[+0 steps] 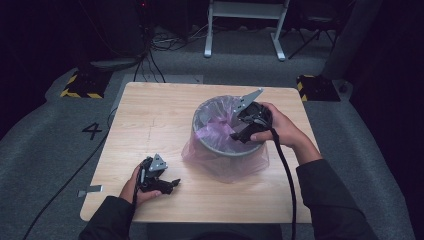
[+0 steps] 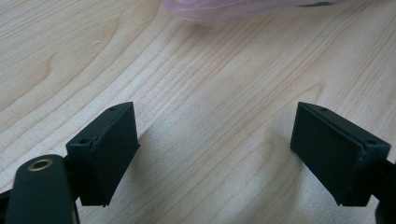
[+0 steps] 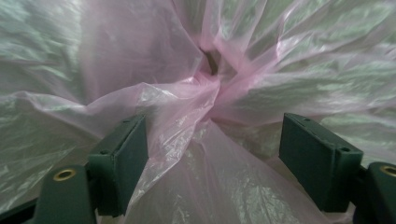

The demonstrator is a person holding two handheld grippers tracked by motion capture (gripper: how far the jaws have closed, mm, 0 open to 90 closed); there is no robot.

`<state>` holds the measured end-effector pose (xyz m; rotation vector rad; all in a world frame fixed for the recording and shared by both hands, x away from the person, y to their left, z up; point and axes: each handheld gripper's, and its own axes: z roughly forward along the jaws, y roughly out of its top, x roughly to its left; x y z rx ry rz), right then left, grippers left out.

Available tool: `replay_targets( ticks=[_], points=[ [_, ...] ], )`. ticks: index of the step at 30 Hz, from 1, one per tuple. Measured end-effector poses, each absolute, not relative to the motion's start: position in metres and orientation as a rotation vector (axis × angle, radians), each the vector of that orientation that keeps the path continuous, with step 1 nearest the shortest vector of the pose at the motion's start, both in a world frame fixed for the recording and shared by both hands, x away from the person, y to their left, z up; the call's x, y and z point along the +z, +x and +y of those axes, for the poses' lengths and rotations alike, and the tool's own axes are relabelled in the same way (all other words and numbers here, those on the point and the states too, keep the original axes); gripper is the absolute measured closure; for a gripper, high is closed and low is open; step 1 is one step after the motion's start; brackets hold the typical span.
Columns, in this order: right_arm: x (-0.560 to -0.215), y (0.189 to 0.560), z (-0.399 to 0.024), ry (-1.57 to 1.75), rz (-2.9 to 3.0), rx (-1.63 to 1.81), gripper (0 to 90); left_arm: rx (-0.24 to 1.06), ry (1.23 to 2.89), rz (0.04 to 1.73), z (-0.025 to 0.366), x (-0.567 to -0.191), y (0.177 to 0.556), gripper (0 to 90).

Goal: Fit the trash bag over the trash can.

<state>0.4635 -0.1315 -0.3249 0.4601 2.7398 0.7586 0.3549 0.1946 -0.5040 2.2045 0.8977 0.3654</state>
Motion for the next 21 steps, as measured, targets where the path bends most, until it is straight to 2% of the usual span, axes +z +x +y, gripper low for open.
replay_targets(
  ticks=[7, 21],
  points=[
    [-0.331, 0.471, -0.127, 0.476, 2.817, 0.598, 24.3, 0.366, 2.204, 0.898, 0.195, -0.504, 0.355, 14.8],
    [-0.337, 0.472, -0.125, 0.473, 2.884, 0.491, 23.8, 0.366, 2.204, 0.898, 0.195, -0.504, 0.355, 14.8]
  ],
)
